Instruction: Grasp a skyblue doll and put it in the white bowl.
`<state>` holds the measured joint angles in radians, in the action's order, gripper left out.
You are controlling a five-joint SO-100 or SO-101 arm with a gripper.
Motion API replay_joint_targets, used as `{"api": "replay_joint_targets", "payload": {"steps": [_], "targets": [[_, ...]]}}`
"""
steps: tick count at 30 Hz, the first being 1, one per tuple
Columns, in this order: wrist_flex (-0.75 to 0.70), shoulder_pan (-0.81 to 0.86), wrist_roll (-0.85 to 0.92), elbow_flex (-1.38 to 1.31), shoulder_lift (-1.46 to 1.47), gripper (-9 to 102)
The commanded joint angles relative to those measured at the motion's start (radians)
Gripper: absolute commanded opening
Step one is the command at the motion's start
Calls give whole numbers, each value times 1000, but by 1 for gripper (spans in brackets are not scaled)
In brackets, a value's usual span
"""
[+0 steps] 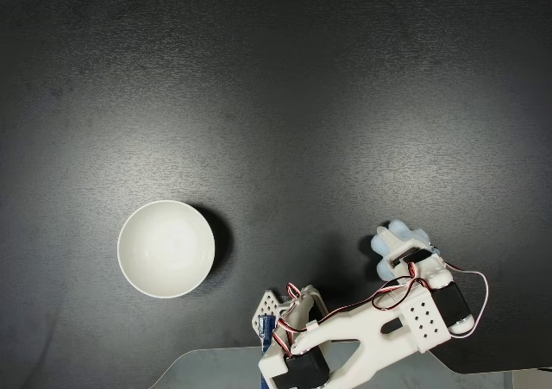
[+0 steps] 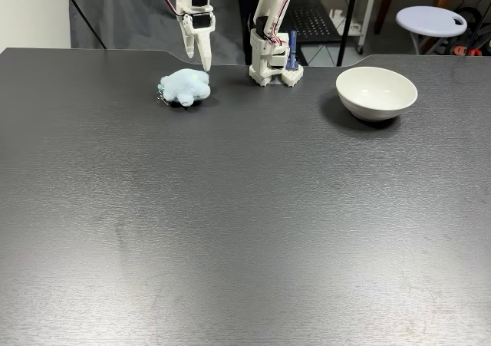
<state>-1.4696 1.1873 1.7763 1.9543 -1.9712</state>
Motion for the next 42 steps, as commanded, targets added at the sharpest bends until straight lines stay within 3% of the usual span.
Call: {"api": "replay_joint_targets", "payload": {"steps": [1, 10, 20, 42], "targets": [[12, 5, -2, -15, 0, 47], [32, 94, -3, -9, 121, 47], [308, 110, -8, -6, 232, 47], [319, 132, -5, -9, 459, 47]]}}
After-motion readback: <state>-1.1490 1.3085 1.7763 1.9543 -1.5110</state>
